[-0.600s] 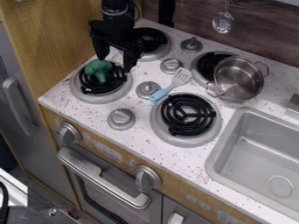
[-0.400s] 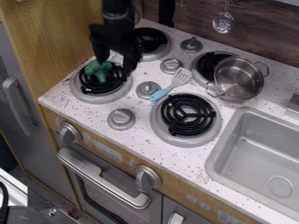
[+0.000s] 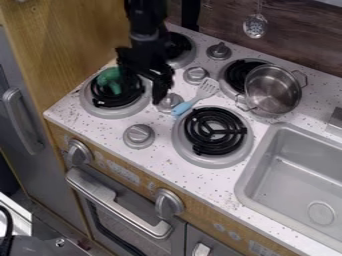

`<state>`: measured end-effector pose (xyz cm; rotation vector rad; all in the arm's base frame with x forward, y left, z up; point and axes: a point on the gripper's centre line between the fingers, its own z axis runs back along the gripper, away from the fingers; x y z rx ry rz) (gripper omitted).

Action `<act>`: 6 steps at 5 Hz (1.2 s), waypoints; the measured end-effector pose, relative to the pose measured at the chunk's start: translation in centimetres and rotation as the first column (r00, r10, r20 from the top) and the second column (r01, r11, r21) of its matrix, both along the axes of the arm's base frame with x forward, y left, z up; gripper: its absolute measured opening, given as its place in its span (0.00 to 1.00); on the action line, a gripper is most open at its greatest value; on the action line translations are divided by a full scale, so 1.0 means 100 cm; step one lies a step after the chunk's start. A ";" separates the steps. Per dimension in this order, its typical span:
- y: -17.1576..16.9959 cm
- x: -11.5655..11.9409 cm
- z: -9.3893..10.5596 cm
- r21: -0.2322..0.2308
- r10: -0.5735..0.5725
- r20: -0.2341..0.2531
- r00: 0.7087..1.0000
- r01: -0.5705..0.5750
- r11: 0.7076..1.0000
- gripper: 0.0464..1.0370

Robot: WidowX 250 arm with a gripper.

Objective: Move the spatula to the the bottom right burner

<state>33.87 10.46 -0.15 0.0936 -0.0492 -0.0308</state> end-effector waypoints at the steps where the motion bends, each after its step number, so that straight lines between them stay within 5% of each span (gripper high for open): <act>1: -0.008 0.007 -0.020 -0.014 -0.025 -0.056 0.998 0.024 1.000 0.96; 3: -0.022 0.020 -0.054 -0.074 -0.025 -0.123 0.992 0.016 0.997 0.96; 6: -0.021 0.039 -0.058 -0.070 0.000 -0.081 0.997 -0.006 0.998 0.96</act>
